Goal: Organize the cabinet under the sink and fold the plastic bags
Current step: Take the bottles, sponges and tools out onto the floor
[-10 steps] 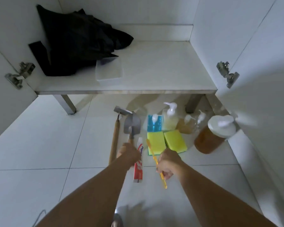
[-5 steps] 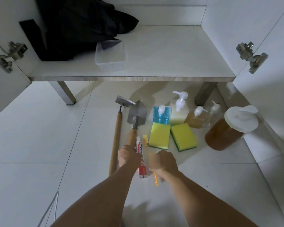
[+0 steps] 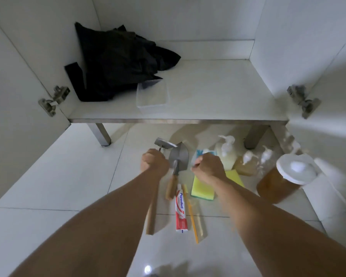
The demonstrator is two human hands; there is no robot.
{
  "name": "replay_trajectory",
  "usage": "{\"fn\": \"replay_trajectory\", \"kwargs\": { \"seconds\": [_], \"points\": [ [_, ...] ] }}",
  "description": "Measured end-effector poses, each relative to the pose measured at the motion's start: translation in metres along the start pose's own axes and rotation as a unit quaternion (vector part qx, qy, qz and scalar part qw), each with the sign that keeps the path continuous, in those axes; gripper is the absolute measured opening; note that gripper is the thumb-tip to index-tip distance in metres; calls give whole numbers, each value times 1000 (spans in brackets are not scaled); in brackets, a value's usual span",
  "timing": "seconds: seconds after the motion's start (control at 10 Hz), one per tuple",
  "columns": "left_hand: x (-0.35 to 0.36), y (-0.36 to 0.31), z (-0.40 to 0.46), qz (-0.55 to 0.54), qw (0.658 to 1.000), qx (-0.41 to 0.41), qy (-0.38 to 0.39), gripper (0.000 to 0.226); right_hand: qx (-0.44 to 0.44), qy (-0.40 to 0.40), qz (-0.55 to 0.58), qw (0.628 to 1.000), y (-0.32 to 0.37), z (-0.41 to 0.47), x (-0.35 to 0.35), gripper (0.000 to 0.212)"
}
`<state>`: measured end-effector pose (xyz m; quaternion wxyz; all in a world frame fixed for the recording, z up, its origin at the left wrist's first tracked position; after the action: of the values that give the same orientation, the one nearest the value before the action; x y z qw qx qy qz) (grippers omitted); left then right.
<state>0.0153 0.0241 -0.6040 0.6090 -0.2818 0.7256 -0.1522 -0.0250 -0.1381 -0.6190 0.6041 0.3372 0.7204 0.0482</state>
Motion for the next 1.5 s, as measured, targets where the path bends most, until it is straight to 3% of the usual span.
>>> {"fn": "replay_trajectory", "kwargs": {
  "seconds": [0.2, 0.4, 0.6, 0.8, 0.9, 1.0, 1.1, 1.3, 1.5],
  "points": [
    [-94, -54, 50, 51, 992, 40, -108, 28, -13, -59, 80, 995, 78, 46, -75, 15],
    [-135, -63, 101, -1, 990, 10, -138, 42, -39, -63, 115, 991, 139, 87, -108, 15],
    [-126, -56, 144, -78, 993, -6, -91, 53, -34, -39, 113, 992, 170, 124, -94, 13],
    [-122, -54, 150, -142, 986, -43, -70, 25, 5, -5, 157, 988, 176, 136, -78, 9],
    [-122, -49, 141, -204, 975, -78, -30, 28, 31, 14, 186, 982, 172, 130, -78, 11],
    [-123, -46, 137, -293, 953, -52, -58, 24, 38, 30, 227, 973, 165, 123, -79, 9],
    [-123, -43, 125, -264, 962, -59, -38, 7, 38, 37, 246, 968, 156, 109, -77, 12],
    [-145, -19, 74, -245, 968, -51, 22, 14, 21, 54, 251, 966, 144, 58, -75, 15],
    [-164, 40, 21, -190, 975, -74, 87, 13, 18, 108, 249, 962, 141, -6, -26, 11]
  ]
}}
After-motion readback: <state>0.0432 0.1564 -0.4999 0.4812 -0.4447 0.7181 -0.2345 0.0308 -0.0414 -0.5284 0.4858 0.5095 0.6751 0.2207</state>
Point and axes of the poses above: each hand's wrist, its own z-axis towards the middle knuckle, its own x-axis out of the palm, y = z × x, the point moved 1 cm from there along z, towards the middle knuckle, and after that the axes turned 6 degrees about x, right-handed, at the moved point
